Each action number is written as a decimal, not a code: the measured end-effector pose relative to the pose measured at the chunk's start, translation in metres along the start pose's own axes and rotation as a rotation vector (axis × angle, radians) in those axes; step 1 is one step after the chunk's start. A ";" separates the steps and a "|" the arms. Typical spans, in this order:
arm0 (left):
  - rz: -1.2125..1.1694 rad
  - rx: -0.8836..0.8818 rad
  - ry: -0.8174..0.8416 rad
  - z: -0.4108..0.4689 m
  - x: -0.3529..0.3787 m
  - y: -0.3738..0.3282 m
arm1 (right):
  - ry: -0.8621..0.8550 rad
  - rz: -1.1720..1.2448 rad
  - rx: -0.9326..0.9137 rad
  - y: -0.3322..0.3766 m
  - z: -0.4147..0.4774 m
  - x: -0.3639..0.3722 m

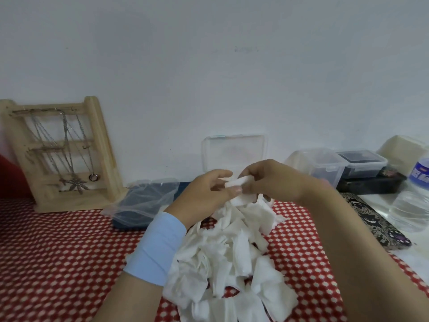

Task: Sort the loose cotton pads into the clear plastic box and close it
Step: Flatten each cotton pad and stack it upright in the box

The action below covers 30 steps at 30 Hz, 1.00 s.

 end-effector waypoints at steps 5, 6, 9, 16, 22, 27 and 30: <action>0.048 0.014 0.008 0.004 0.001 0.001 | -0.037 0.102 -0.021 0.000 0.011 0.011; 0.053 0.005 0.008 0.005 0.000 0.002 | -0.059 0.115 -0.009 -0.001 0.013 0.012; 0.059 -0.041 0.011 0.005 0.000 0.006 | -0.103 0.083 0.015 -0.004 0.015 0.011; -0.077 -0.102 -0.210 0.012 -0.011 0.012 | 0.109 -0.609 0.274 -0.032 0.006 0.004; -0.165 -0.119 -0.193 0.009 -0.008 0.012 | 0.119 -0.524 0.167 -0.018 0.002 0.003; -0.286 -0.155 -0.250 0.010 -0.011 0.012 | 0.074 -0.227 0.100 -0.009 -0.002 -0.008; -0.329 -0.180 -0.303 0.010 -0.015 0.012 | 0.113 -0.002 0.077 -0.002 -0.004 -0.006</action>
Point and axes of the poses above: each hand's wrist, its own z-axis towards the middle knuckle, its own x-axis out of the palm, y = z × x, the point moved 3 cm from there along z, towards the middle knuckle, and after that the axes turned 10 degrees about -y, right-handed, at the moved point
